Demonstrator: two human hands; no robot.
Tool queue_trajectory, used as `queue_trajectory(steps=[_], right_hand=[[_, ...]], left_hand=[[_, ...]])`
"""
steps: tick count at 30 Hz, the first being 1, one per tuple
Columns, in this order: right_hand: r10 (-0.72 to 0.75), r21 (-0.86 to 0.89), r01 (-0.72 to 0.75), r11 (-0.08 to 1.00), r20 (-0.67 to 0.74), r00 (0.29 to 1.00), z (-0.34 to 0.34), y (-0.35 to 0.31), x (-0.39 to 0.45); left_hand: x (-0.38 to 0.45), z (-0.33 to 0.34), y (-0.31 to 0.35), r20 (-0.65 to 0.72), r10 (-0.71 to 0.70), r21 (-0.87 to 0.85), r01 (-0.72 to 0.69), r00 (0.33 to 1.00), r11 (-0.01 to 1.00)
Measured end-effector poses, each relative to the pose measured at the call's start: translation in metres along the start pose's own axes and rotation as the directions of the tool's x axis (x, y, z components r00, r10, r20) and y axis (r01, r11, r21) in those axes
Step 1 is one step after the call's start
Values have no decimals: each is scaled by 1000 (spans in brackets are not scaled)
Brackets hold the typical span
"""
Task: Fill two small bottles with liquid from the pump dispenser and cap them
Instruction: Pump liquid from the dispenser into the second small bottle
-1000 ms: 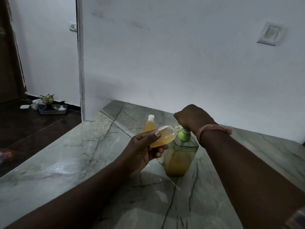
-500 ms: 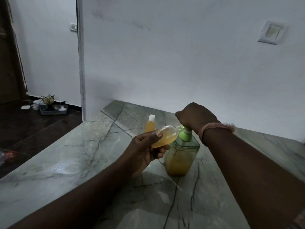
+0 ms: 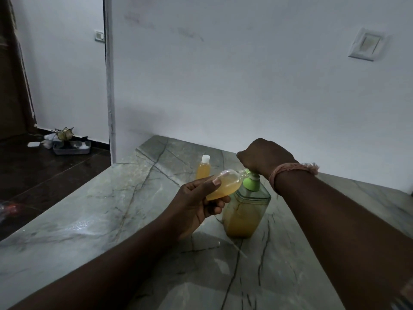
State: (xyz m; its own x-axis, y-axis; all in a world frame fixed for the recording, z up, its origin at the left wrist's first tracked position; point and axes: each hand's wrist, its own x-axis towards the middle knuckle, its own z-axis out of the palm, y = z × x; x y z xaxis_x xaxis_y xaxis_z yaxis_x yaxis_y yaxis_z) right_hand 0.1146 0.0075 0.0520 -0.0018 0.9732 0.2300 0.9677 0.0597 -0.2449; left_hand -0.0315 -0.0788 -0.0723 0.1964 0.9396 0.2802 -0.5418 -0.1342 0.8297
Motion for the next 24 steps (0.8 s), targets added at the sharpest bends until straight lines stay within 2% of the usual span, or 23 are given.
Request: queue_trajectory(steps=[3,7,10,15,20,24], right_hand=[[-14,35,16,999,-53,999,5,3,1],[33,172,-29,985,-22,999,12,7,-1],[18,141,-15,990,-19,1000,8,8,-4],[-23,-22,22,1000,-56,998,-1,0,-3],[32,172,-27,985,-27,999,13,6,0],[28,109,-27,994,-5,1000,6,3,-1]], left_hand=[[1,-1,-1,1,2,-5,-2,1000,1000],[2,-3,-3,-2,7,-1,-7,1000,1000],[1,-1,-2,-5,2,1,-2,1000,1000],[-1,-1,0,-2,-3,-2,3,1000,1000],[0,-2,-1,0,6,0,-6,1000,1000],[0,1,2,-21,-5,9,5,1000,1000]])
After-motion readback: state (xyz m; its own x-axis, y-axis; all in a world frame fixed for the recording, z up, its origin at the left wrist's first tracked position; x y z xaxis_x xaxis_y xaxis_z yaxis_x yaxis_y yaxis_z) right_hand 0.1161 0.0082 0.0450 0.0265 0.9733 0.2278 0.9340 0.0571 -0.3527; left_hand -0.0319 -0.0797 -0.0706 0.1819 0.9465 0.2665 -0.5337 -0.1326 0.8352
